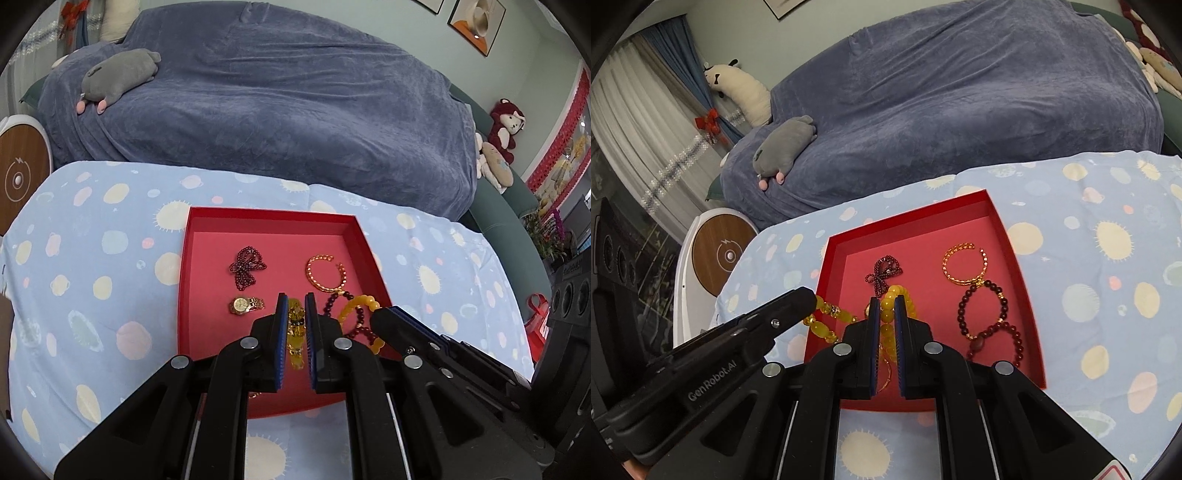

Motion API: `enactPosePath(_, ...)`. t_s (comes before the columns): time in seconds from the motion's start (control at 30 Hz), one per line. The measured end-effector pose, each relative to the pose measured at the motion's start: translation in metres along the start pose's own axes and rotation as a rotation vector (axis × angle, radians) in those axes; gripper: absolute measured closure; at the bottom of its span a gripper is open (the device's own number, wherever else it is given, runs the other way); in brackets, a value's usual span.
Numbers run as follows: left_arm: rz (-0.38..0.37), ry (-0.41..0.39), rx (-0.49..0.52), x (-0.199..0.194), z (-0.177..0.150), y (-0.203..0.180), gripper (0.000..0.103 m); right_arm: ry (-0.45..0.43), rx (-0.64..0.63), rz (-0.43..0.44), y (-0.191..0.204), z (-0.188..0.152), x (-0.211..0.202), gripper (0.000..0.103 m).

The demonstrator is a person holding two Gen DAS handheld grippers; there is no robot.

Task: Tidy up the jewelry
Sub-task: 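Lower both bracelets into the red box and open both grippers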

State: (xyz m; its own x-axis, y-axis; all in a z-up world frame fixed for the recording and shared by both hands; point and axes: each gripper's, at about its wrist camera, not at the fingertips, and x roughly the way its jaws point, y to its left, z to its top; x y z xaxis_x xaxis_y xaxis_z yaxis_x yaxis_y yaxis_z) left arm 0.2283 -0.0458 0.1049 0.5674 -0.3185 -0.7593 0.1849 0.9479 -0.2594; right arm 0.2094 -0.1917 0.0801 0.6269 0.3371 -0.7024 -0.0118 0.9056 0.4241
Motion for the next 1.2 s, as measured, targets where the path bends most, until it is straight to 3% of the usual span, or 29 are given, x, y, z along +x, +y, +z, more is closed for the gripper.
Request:
enactPosePath(0.3,0.032,0.032,-0.025,0.025,-0.004,0.018,0.094,0.047,-0.013,-0.017,0.0,0.001,0.028,0.095)
enactPosePath(0.4,0.044,0.015,-0.023,0.025,-0.007,0.018,0.093,0.041,-0.003,-0.024,-0.002,0.0,0.029,0.088)
enactPosePath(0.53,0.062,0.005,-0.043,0.023,-0.01,0.021,0.068,0.036,0.002,-0.037,-0.004,-0.002,0.025,0.085)
enactPosePath(0.63,0.068,0.0,-0.052,0.018,-0.014,0.024,0.065,0.018,0.004,-0.05,-0.007,-0.007,0.016,0.074)
enactPosePath(0.7,0.072,-0.001,-0.063,0.014,-0.018,0.026,0.063,0.016,0.003,-0.052,-0.009,-0.01,0.011,0.074)
enactPosePath(1.2,0.076,0.021,-0.053,-0.009,-0.056,0.018,0.063,0.019,0.034,-0.066,-0.019,-0.05,-0.025,0.074)
